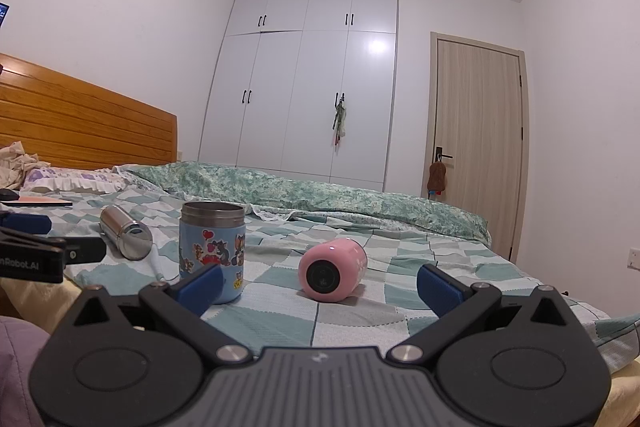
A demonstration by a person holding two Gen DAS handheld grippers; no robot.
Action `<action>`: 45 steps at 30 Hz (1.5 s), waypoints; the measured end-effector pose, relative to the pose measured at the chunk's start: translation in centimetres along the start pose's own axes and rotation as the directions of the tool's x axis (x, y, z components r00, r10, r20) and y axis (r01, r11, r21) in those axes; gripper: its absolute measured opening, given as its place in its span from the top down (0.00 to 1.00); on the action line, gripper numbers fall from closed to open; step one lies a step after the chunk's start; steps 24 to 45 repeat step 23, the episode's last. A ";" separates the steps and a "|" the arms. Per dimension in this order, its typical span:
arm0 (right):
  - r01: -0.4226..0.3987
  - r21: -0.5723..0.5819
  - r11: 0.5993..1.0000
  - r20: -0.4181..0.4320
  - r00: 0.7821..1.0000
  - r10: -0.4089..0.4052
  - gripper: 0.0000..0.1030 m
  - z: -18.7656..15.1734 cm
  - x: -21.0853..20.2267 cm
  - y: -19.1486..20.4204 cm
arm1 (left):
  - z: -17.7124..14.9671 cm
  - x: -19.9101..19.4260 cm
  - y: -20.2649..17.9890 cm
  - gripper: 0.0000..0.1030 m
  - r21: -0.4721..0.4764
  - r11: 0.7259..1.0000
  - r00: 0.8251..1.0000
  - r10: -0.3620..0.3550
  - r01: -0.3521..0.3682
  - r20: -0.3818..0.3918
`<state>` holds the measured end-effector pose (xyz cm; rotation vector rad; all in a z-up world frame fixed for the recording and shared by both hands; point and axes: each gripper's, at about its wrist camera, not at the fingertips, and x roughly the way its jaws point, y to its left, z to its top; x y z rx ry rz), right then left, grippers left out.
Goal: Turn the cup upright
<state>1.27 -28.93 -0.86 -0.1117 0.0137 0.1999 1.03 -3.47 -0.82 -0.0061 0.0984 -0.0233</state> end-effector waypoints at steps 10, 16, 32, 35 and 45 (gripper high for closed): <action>0.000 0.000 1.000 0.000 1.000 0.000 0.00 0.0 0.0 0.0 | 0.0 -0.1 0.0 0.00 0.001 1.000 1.000 -0.002 0.002 0.006; 0.000 0.000 1.000 0.000 1.000 0.000 0.00 0.0 0.0 0.0 | 0.0 -0.1 -0.1 0.00 0.002 1.000 1.000 -0.003 0.003 0.007; 0.000 -0.002 1.000 -0.001 1.000 0.000 0.00 0.0 0.0 0.0 | 0.0 -0.1 0.0 0.00 0.003 1.000 1.000 0.000 0.000 0.009; 0.000 -0.002 1.000 -0.001 1.000 0.000 0.00 0.0 0.0 0.0 | 0.0 -0.1 0.0 0.00 0.003 1.000 1.000 0.000 0.000 0.009; 0.000 -0.002 1.000 -0.001 1.000 0.000 0.00 0.0 0.0 0.0 | 0.0 -0.1 0.0 0.00 0.003 1.000 1.000 0.000 0.000 0.009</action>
